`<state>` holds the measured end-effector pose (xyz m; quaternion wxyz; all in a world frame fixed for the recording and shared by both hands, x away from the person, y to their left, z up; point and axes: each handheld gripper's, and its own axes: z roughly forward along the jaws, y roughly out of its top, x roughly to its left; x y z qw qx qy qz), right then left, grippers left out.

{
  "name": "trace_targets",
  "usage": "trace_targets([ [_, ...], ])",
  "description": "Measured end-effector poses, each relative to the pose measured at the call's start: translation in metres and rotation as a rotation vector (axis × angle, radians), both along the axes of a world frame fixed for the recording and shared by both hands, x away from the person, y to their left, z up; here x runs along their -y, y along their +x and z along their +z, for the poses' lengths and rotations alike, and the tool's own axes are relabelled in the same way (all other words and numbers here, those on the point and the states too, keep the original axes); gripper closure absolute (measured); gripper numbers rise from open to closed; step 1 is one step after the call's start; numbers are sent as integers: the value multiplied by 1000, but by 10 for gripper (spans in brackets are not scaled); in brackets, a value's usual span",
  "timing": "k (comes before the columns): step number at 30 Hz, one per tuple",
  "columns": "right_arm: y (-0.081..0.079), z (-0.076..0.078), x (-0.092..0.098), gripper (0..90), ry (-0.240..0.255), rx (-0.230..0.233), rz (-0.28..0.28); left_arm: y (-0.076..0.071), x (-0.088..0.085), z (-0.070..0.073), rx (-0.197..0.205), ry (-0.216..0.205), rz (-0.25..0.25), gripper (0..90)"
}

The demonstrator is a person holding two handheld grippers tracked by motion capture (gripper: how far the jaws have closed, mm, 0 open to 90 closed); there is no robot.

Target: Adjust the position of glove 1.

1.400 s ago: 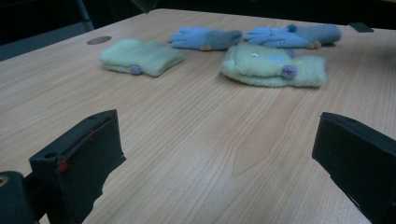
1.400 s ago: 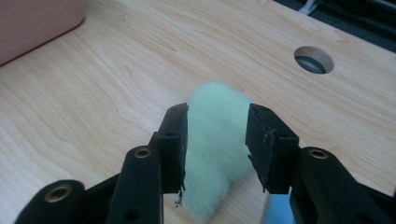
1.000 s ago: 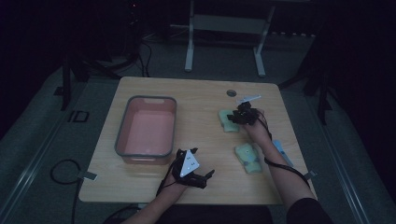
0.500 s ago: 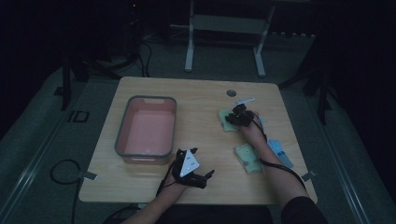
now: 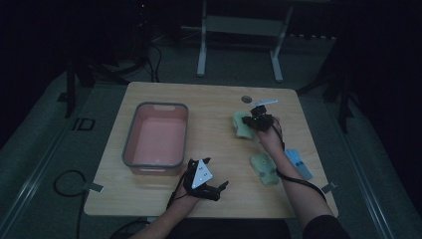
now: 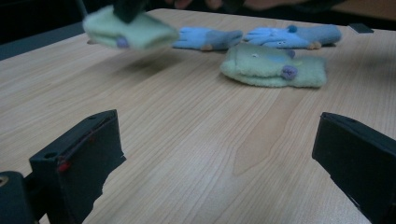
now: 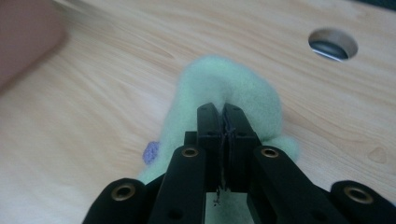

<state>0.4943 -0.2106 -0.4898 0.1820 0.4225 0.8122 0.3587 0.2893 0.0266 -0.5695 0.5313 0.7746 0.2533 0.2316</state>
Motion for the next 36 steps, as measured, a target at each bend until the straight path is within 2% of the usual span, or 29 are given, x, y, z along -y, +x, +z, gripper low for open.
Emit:
trace_targets([
  [2,-11,8,-4,870,-2,18,13,0,0,0,0,0,0,18],
  [3,-11,8,-4,870,-2,18,13,0,0,0,1,1,1,18],
  [5,-22,11,-9,870,-10,30,34,0,0,0,1,-1,1,18],
  [6,-32,13,-13,870,-14,39,44,0,0,0,2,-1,0,18],
  [9,-51,17,-21,871,-33,80,42,0,0,0,0,1,0,18],
  [10,-51,17,-21,871,-33,80,42,0,0,0,0,1,0,18],
  [13,-72,22,-27,871,-9,84,30,0,0,0,-1,-1,2,18],
  [14,-72,22,-27,871,-9,84,30,0,0,0,-1,-1,2,18],
  [16,-85,21,-33,871,-15,73,18,-1,0,0,3,-2,2,18],
  [17,-85,21,-33,871,-15,73,18,-1,0,0,4,-1,3,18],
  [19,-96,15,-37,870,-10,62,-2,-1,0,0,6,-1,3,18],
  [20,-96,15,-37,870,-10,62,-2,-1,0,0,6,-1,3,18],
  [21,-102,9,-41,870,-6,52,-12,-1,0,0,6,0,3,18],
  [24,-104,6,-42,870,-7,55,-18,-1,0,0,7,-2,2,18],
  [25,-108,-5,-49,870,-8,43,-18,-1,0,0,7,-2,2,18],
  [27,-108,-8,-50,870,-16,46,-23,-1,0,0,8,-1,2,18],
  [30,-107,-20,-53,870,-8,12,-39,-1,1,0,9,-2,1,18],
  [31,-107,-29,-55,869,-6,-12,-40,-1,0,0,10,1,1,18],
  [36,-105,-41,-59,866,-28,-23,-37,-1,1,0,11,3,-1,18],
])
